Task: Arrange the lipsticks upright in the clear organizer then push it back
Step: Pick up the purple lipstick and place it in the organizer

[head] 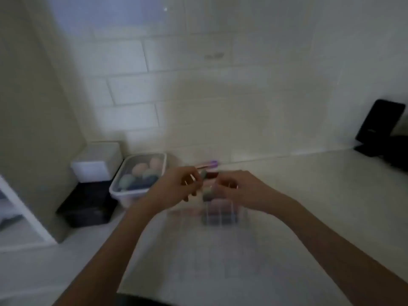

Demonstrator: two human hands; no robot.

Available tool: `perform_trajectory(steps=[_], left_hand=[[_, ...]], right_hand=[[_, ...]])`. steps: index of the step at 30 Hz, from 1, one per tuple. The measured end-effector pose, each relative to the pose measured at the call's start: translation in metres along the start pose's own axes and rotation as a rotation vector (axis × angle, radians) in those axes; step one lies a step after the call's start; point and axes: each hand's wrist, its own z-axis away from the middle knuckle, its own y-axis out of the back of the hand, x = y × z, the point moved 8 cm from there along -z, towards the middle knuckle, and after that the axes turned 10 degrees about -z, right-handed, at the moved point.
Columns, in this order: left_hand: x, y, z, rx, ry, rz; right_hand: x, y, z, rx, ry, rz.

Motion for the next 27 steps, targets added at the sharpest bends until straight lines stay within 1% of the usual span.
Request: perform_trajectory(steps=[4, 6, 9, 11, 13, 16, 19, 22, 25, 27], left_hand=[[-0.021, 0.015, 0.030, 0.229, 0.081, 0.297], [-0.025, 0.009, 0.046, 0.250, 0.075, 0.386], [-0.026, -0.001, 0.066, 0.286, 0.076, 0.531], [-0.029, -0.006, 0.076, 0.320, 0.083, 0.628], [-0.030, -0.010, 0.080, 0.313, 0.090, 0.677], [-0.030, -0.009, 0.078, 0.306, 0.084, 0.669], [-0.029, -0.004, 0.078, 0.403, 0.065, 0.581], [-0.035, -0.002, 0.079, 0.495, 0.093, 0.519], [-0.041, -0.001, 0.078, 0.521, 0.125, 0.492], [-0.042, -0.001, 0.078, 0.530, 0.132, 0.485]], right_hand=[[0.002, -0.003, 0.018, 0.158, -0.017, -0.046], [0.001, -0.010, 0.027, 0.207, -0.013, -0.036], [-0.002, -0.010, 0.034, 0.288, 0.020, -0.094], [-0.003, -0.010, 0.034, 0.290, -0.002, -0.075], [0.000, -0.011, 0.032, 0.250, -0.043, -0.031], [0.002, -0.011, 0.029, 0.218, -0.058, -0.038], [0.000, -0.007, 0.022, 0.209, -0.036, -0.031], [0.003, 0.011, 0.004, 0.258, -0.021, 0.021], [0.006, 0.035, -0.023, 0.350, 0.022, 0.095], [0.011, 0.041, -0.048, 0.349, 0.032, 0.163]])
